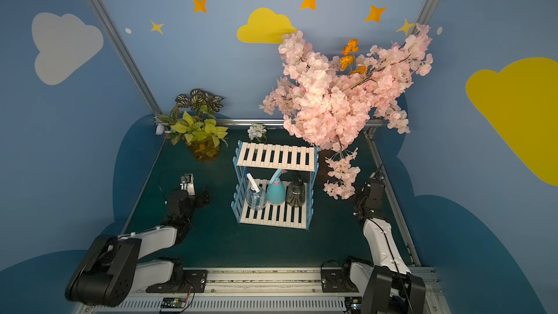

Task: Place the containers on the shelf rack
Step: Reset both arms

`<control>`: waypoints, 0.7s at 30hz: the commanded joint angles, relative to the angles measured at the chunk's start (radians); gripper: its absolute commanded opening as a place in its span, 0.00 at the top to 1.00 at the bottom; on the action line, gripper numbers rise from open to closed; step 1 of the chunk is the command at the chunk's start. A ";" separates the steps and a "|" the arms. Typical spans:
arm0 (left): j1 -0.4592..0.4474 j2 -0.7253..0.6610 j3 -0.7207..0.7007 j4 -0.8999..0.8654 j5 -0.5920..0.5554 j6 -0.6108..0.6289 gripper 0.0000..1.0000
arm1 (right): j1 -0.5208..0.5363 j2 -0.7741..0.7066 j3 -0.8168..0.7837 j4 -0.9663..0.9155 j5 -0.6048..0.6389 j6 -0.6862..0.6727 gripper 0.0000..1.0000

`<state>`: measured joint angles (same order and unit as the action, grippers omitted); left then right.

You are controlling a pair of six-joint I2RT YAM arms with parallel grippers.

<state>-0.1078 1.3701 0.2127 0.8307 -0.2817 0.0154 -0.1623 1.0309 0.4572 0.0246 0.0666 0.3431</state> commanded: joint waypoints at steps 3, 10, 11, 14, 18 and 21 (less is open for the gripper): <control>-0.025 0.206 0.058 0.295 0.169 0.123 0.00 | 0.075 0.037 -0.099 0.359 0.075 -0.169 0.03; 0.023 0.179 0.172 0.033 0.207 0.067 0.00 | 0.192 0.216 -0.107 0.583 0.100 -0.270 0.03; 0.023 0.190 0.161 0.069 0.209 0.068 0.00 | 0.213 0.250 -0.096 0.609 0.115 -0.297 0.03; 0.022 0.203 0.148 0.122 0.214 0.078 0.00 | 0.235 0.393 -0.052 0.648 0.106 -0.336 0.03; 0.022 0.204 0.148 0.129 0.216 0.083 0.00 | 0.237 0.480 -0.051 0.769 0.122 -0.356 0.02; 0.021 0.204 0.148 0.129 0.216 0.083 0.00 | 0.211 0.456 -0.012 0.645 0.055 -0.386 0.02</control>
<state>-0.0872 1.5673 0.3626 0.9432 -0.0799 0.0975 0.0654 1.5097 0.3969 0.6727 0.1551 -0.0010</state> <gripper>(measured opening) 1.000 0.975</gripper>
